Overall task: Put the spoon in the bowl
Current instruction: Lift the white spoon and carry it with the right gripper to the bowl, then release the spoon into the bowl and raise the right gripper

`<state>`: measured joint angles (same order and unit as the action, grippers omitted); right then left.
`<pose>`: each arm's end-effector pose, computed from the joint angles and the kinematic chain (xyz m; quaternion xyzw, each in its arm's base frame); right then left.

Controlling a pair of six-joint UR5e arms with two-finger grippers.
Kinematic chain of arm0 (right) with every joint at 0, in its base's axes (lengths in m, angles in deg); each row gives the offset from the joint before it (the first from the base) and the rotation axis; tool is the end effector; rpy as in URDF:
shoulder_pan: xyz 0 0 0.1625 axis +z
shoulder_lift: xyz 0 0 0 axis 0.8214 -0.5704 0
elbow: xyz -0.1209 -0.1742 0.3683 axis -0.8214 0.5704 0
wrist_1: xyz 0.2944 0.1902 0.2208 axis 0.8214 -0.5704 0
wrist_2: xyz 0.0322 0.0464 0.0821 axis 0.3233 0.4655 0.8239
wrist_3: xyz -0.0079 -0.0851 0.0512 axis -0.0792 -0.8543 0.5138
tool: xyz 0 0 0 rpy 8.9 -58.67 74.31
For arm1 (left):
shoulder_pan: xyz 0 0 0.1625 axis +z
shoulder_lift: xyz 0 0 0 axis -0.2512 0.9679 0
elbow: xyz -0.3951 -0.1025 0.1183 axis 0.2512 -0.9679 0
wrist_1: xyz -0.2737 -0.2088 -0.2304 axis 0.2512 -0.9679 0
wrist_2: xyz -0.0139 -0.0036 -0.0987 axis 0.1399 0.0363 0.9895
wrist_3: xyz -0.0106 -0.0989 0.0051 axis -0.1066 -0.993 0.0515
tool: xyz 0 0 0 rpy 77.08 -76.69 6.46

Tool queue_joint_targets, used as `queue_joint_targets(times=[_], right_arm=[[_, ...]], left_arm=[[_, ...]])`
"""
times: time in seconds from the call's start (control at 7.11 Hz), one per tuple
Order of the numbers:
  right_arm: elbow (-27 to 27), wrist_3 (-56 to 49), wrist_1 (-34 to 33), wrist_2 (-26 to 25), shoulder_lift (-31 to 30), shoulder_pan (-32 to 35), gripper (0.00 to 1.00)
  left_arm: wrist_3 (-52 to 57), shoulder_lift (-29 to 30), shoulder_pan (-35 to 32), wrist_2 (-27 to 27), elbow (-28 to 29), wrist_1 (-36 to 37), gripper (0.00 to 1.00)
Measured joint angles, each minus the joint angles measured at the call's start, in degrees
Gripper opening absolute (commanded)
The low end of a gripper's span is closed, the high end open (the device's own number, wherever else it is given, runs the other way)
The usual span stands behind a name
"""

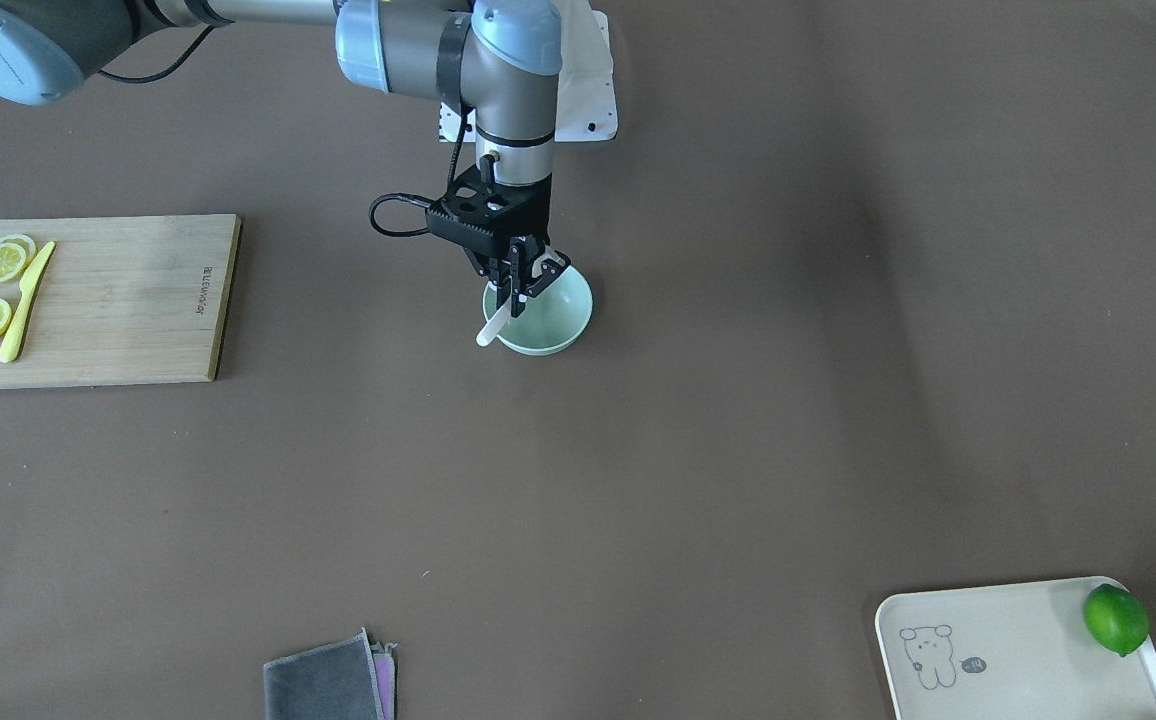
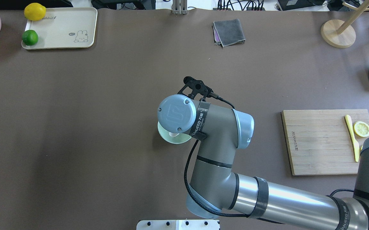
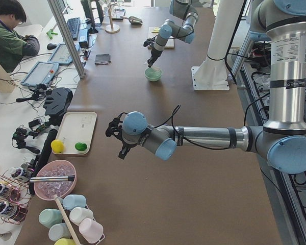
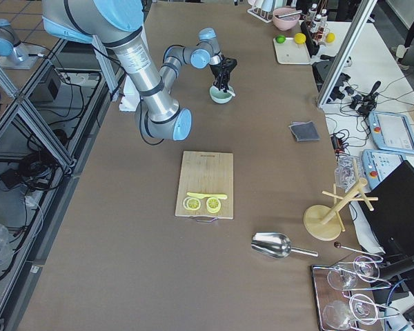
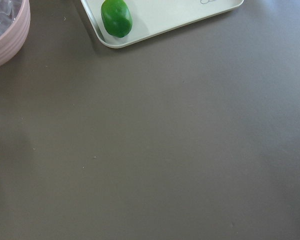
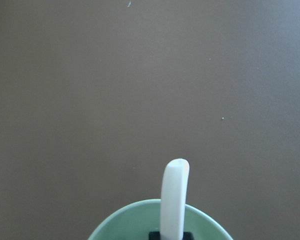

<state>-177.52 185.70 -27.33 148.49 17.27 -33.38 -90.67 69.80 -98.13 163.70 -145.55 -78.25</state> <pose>-0.6045 -0.3982 0.1596 0.0700 -0.3626 0.3249 0.8707 -0.0001 -0.4818 0.5891 0.1990 0.4516 0.1263 0.8605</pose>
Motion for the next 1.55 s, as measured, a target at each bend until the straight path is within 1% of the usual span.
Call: queue_joint_targets(times=[0.14, 0.42, 0.56, 0.7, 0.84, 0.99, 1.27, 1.41, 1.55], right_arm=[[0.9, 0.5, 0.0, -1.1, 0.5, -0.6, 1.0], [1.0, -0.6, -0.1, -2.6, 0.3, -1.0, 1.0], [0.2, -2.0, -0.2, -2.8, 0.3, -0.9, 1.0], [-1.4, -4.2, -0.4, -2.7, 0.0, -0.4, 1.0], [-3.3, -7.8, -0.6, -1.1, -1.0, 1.2, 1.0], [-6.1, -13.5, -0.6, 2.8, -3.6, 4.1, 1.0], [-13.4, -28.5, -0.6, 12.4, -11.7, 11.9, 1.0], [-16.5, -36.7, -0.6, 17.2, -16.2, 16.5, 1.0], [-18.9, -44.9, -0.4, 21.6, -20.6, 21.1, 1.0]], left_arm=[[0.0, 0.0, 0.0, 0.0, 0.0, 0.0, 0.98], [0.0, 0.0, 0.0, 0.0, 0.0, 0.1, 0.98], [0.0, -0.1, 0.0, 0.0, 0.0, 0.0, 0.98], [0.0, -0.1, 0.0, 0.0, 0.0, 0.0, 0.99], [0.1, 0.0, 0.0, 0.0, 0.0, 0.1, 0.99], [0.3, 0.1, 0.0, -0.3, 0.1, 1.0, 0.99], [1.2, 0.0, 0.0, -0.9, -0.2, 5.3, 0.99], [3.0, 0.0, -0.5, -1.4, -0.4, 7.8, 0.99], [5.7, 0.1, -1.3, -2.6, -1.5, 11.9, 0.99]])
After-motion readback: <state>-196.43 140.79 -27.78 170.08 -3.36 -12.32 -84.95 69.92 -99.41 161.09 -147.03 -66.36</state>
